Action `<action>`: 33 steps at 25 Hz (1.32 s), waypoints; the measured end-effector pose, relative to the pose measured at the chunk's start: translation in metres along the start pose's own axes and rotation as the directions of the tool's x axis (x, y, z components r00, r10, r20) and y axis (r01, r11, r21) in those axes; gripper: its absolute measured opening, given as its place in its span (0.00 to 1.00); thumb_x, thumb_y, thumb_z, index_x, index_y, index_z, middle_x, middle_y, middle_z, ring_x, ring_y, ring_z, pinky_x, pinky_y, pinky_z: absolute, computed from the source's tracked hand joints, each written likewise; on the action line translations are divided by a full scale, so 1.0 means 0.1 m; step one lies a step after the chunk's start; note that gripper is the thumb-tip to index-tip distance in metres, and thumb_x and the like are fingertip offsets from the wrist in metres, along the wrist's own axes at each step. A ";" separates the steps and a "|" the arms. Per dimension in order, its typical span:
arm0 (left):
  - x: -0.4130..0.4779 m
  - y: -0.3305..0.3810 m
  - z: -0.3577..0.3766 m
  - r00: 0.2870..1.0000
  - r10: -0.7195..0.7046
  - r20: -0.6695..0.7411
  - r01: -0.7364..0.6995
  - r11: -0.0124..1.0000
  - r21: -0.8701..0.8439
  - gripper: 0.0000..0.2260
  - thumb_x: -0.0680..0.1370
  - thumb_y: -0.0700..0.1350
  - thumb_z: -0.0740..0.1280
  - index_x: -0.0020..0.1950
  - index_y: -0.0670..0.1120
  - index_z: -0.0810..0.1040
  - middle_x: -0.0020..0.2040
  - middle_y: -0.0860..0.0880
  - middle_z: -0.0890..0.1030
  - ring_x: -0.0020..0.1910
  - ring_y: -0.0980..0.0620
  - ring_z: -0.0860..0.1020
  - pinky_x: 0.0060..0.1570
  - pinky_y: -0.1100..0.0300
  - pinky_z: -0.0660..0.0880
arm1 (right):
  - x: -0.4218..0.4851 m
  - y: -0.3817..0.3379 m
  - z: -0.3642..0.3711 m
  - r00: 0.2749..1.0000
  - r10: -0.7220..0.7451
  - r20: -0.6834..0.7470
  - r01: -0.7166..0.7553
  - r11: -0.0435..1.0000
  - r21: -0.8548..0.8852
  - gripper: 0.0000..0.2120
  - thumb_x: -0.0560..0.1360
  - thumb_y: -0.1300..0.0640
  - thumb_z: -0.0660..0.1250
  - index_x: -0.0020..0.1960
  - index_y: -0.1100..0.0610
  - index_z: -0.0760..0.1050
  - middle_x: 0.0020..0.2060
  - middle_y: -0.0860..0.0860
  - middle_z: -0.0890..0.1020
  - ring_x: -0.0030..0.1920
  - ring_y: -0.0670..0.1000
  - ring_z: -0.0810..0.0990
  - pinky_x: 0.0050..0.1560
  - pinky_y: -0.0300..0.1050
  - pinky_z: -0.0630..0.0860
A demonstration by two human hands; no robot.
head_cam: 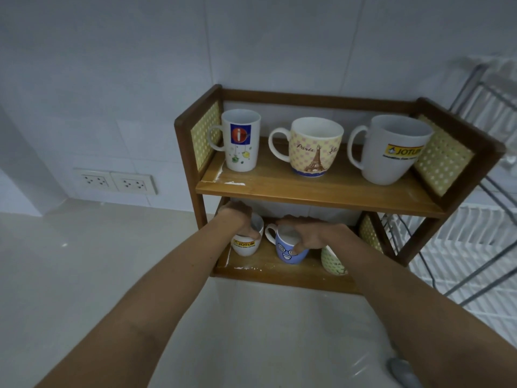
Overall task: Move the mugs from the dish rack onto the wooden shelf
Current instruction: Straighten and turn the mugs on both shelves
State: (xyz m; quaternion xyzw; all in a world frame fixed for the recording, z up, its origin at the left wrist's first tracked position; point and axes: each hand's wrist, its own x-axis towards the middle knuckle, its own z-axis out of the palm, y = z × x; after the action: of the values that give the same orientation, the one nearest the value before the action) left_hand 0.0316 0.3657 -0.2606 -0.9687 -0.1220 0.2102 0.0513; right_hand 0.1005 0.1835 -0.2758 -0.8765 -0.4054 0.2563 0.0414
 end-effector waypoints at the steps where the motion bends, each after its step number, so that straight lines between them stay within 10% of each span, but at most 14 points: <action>1: 0.02 0.00 0.02 1.000 -0.011 -0.005 0.011 1.000 -0.013 0.38 0.69 0.67 0.65 0.71 0.44 0.67 0.69 0.43 0.71 0.66 0.42 0.70 0.63 0.49 0.71 | 0.01 0.01 0.00 1.000 0.018 0.003 -0.018 1.000 -0.011 0.42 0.70 0.56 0.74 0.75 0.50 0.53 0.71 0.55 0.65 0.69 0.58 0.66 0.65 0.56 0.70; 11: 0.05 -0.02 0.10 0.997 -0.062 0.033 0.063 0.998 -0.014 0.42 0.71 0.68 0.63 0.77 0.49 0.54 0.77 0.43 0.58 0.75 0.41 0.58 0.70 0.48 0.61 | 0.00 0.08 -0.04 0.998 0.003 0.058 0.003 0.995 -0.098 0.45 0.69 0.58 0.74 0.76 0.48 0.48 0.75 0.56 0.58 0.73 0.59 0.59 0.68 0.59 0.66; 15: 0.00 0.24 0.08 0.999 0.031 -0.032 -0.028 0.998 0.065 0.40 0.74 0.68 0.56 0.78 0.51 0.43 0.79 0.43 0.46 0.77 0.39 0.47 0.73 0.43 0.49 | -0.15 0.30 -0.24 0.973 0.227 0.036 -0.229 0.971 0.071 0.40 0.71 0.49 0.71 0.75 0.56 0.55 0.73 0.57 0.64 0.69 0.57 0.66 0.67 0.51 0.68; 20: 0.02 0.80 0.09 0.940 0.302 -0.160 -0.316 0.946 -0.072 0.41 0.74 0.64 0.63 0.78 0.46 0.49 0.78 0.45 0.56 0.74 0.43 0.58 0.71 0.46 0.57 | -0.42 0.43 -0.19 0.787 0.607 0.111 -0.526 0.753 -0.395 0.52 0.64 0.26 0.63 0.76 0.57 0.55 0.74 0.58 0.62 0.73 0.62 0.61 0.72 0.57 0.61; 28: 0.09 0.93 0.06 0.945 0.259 -0.201 -0.280 0.957 -0.080 0.36 0.69 0.59 0.73 0.70 0.45 0.65 0.67 0.45 0.72 0.64 0.44 0.73 0.58 0.51 0.73 | -0.65 0.44 -0.17 0.940 0.304 0.158 -0.270 0.941 -0.202 0.27 0.73 0.62 0.67 0.69 0.51 0.63 0.54 0.48 0.67 0.56 0.57 0.73 0.50 0.43 0.73; 33: 0.08 0.91 0.06 0.945 0.267 -0.191 -0.294 0.947 -0.129 0.39 0.69 0.59 0.73 0.73 0.44 0.62 0.71 0.45 0.69 0.67 0.44 0.70 0.62 0.50 0.71 | -0.51 0.54 0.01 0.881 0.473 0.019 -0.471 0.880 -0.067 0.43 0.69 0.39 0.68 0.76 0.51 0.50 0.73 0.56 0.63 0.70 0.59 0.66 0.65 0.57 0.71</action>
State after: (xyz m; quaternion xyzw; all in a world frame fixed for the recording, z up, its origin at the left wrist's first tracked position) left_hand 0.0555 0.2798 -0.2832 -0.9916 0.0063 0.1214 -0.0446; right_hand 0.1101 0.1098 -0.2706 -0.9451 -0.1881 0.2614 -0.0558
